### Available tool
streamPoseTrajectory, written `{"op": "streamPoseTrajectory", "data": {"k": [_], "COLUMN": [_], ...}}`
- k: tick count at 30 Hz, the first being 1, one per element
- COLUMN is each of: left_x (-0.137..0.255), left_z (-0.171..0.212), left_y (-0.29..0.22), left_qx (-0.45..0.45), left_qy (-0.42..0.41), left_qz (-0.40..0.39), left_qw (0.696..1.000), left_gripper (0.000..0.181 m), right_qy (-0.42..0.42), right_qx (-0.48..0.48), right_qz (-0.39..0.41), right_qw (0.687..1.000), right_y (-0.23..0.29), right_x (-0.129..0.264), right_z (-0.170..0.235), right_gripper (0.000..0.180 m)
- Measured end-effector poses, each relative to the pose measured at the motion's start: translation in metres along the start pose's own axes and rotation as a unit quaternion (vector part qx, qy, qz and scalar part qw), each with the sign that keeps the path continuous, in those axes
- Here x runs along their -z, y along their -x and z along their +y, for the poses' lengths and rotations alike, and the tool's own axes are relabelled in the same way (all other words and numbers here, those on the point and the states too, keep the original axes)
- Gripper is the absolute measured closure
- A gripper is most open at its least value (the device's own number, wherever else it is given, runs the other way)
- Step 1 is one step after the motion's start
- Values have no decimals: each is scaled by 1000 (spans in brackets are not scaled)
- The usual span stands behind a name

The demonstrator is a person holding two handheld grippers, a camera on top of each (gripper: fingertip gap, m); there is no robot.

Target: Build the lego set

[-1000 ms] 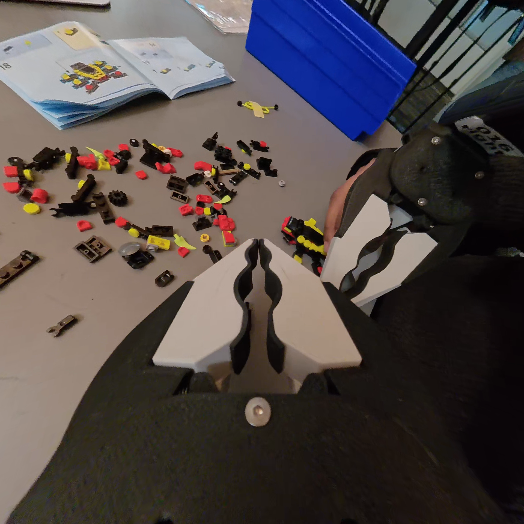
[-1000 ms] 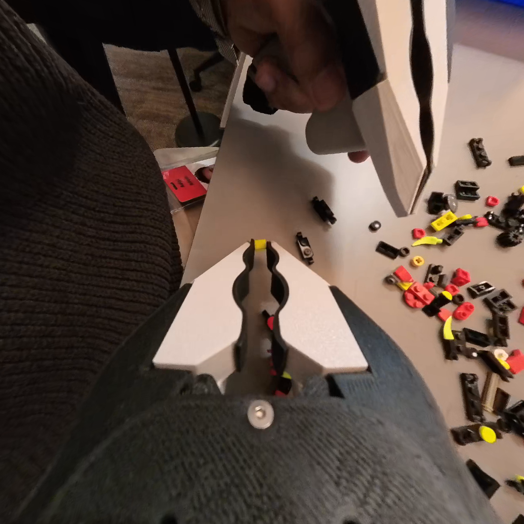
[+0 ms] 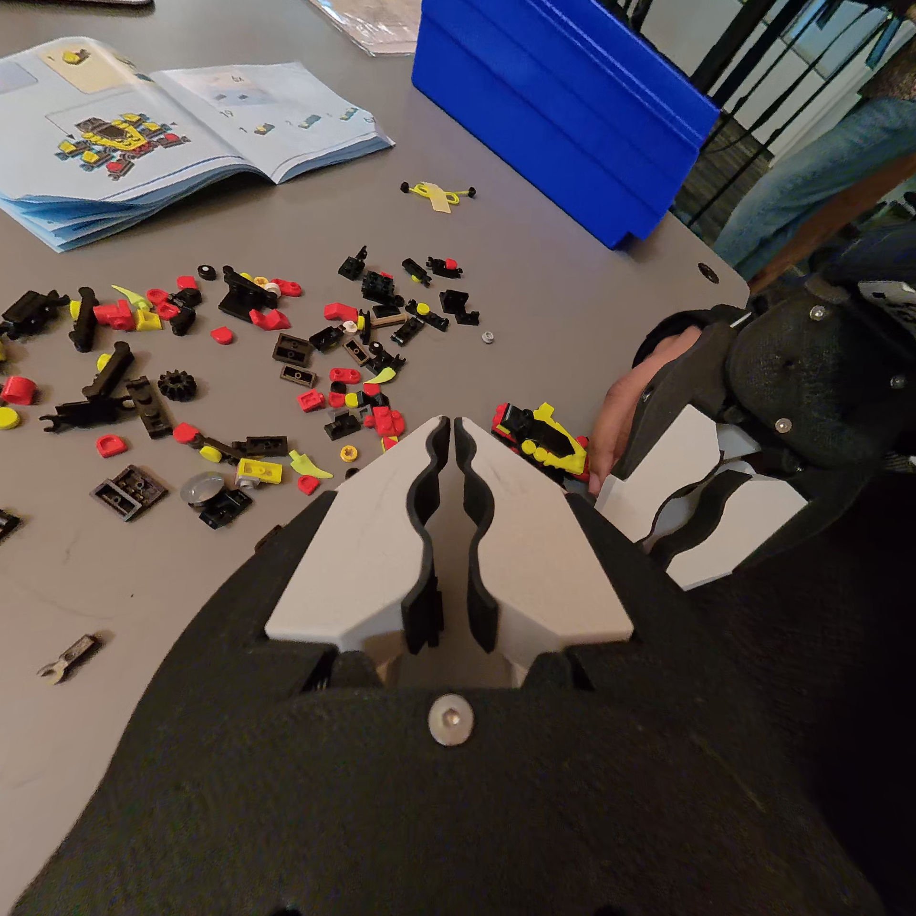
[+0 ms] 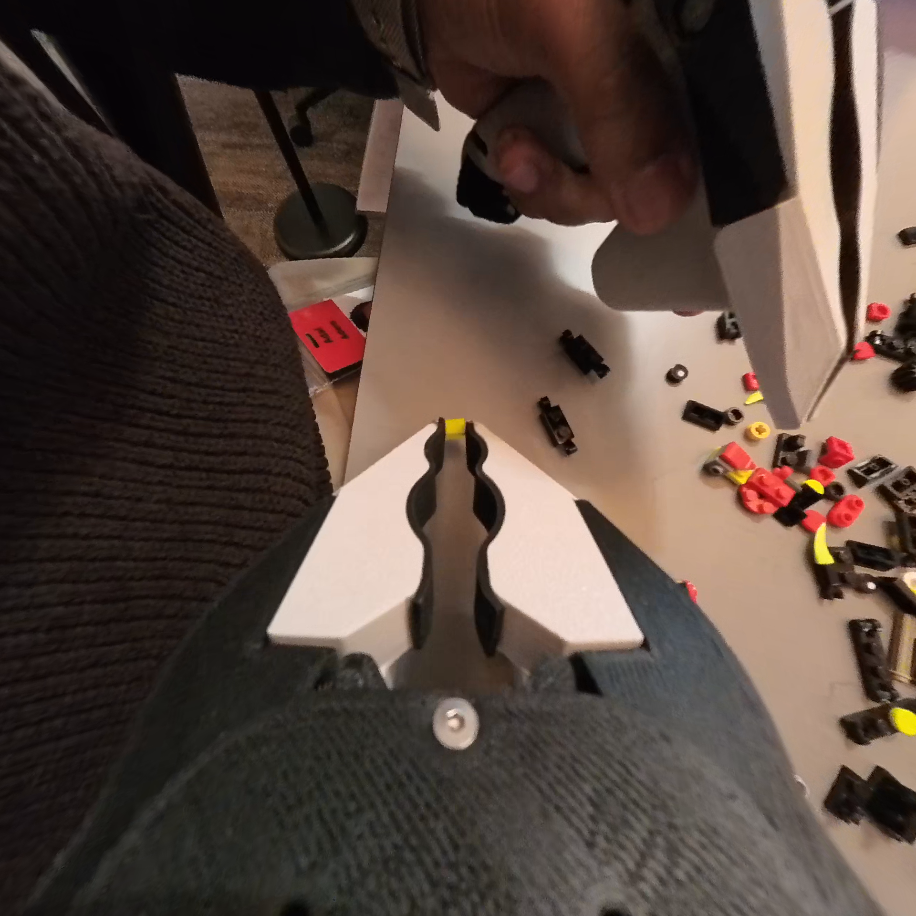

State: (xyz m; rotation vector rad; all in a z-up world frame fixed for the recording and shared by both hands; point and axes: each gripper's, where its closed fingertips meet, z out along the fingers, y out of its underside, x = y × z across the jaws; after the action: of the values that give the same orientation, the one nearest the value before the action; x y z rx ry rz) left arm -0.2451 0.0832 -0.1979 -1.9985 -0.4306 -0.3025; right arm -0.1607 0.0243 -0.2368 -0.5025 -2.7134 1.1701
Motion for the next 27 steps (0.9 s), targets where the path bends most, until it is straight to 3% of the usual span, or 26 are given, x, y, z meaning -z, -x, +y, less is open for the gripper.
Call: {"op": "streamPoseTrajectory", "data": {"k": [10, 19, 27], "left_x": [6, 12, 21], "left_z": [-12, -14, -15], "left_y": [3, -13, 0], "left_qx": [-30, -21, -14], "left_qy": [-32, -52, -65], "left_qz": [-19, 22, -20], "left_qw": [999, 998, 998], "left_gripper": [172, 161, 148], "right_qy": [-37, -15, 6], "right_qx": [-36, -17, -2], "right_qz": [-2, -9, -8], "right_qw": [999, 1000, 1000], "right_y": [-8, -1, -2], "right_x": [11, 2, -3], "right_z": [-10, -6, -3], "right_gripper": [173, 173, 173]}}
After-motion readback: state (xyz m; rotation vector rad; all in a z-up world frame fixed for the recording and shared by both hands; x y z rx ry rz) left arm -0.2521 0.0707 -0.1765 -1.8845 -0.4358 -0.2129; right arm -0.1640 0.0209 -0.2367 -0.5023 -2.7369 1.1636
